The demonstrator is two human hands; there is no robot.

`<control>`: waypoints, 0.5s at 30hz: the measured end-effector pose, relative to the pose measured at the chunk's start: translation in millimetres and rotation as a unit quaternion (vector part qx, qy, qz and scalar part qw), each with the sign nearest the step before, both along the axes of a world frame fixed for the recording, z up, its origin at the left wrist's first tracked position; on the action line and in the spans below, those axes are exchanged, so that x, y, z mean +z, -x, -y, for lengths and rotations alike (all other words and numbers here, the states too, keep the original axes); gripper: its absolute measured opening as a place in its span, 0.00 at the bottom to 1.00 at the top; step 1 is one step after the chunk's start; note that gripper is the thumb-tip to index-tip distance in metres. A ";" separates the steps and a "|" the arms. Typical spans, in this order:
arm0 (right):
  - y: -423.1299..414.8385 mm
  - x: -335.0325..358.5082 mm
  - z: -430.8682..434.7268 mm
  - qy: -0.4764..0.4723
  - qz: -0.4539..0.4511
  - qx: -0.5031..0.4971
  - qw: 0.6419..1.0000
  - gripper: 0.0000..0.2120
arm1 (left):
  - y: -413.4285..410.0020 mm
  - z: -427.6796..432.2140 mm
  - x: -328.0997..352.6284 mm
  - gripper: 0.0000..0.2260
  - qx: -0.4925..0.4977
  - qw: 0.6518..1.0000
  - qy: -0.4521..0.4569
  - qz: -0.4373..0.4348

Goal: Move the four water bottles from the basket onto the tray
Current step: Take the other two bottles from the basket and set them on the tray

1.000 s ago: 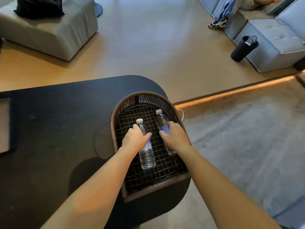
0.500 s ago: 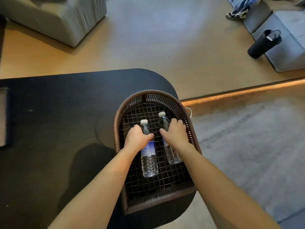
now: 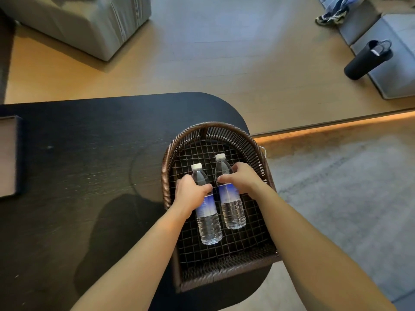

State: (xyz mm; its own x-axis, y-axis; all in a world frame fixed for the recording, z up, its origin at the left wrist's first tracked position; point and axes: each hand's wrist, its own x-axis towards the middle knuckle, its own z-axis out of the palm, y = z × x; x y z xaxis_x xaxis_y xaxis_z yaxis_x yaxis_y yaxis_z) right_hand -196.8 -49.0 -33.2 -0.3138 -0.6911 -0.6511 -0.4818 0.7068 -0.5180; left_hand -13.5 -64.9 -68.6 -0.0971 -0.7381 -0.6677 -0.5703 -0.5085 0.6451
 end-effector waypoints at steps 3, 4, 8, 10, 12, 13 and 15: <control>4.6 7.4 -9.7 0.007 0.025 -0.008 1.000 0.23 | -6.9 -8.3 7.1 0.29 -0.009 0.999 0.025 -0.020; 5.3 10.3 -14.4 0.014 0.033 -0.009 0.999 0.23 | -9.0 -12.2 10.0 0.29 -0.016 0.999 0.032 -0.023; 1.6 26.5 -41.7 0.075 0.043 -0.010 0.996 0.24 | -19.3 -32.9 33.4 0.28 -0.043 0.995 0.081 -0.047; -0.2 35.5 -60.9 0.114 0.048 -0.013 0.992 0.22 | -26.5 -45.1 47.3 0.27 -0.050 0.992 0.097 -0.069; -2.3 43.0 -81.7 0.147 0.053 -0.013 0.988 0.21 | -33.4 -57.0 55.7 0.25 -0.042 0.988 0.105 -0.104; -4.9 46.3 -92.4 0.162 0.052 -0.013 0.985 0.21 | -36.6 -63.1 59.3 0.25 -0.042 0.986 0.114 -0.114; -13.1 52.2 -113.9 0.196 0.036 -0.011 0.980 0.24 | -40.9 -75.4 66.7 0.25 -0.042 0.980 0.142 -0.129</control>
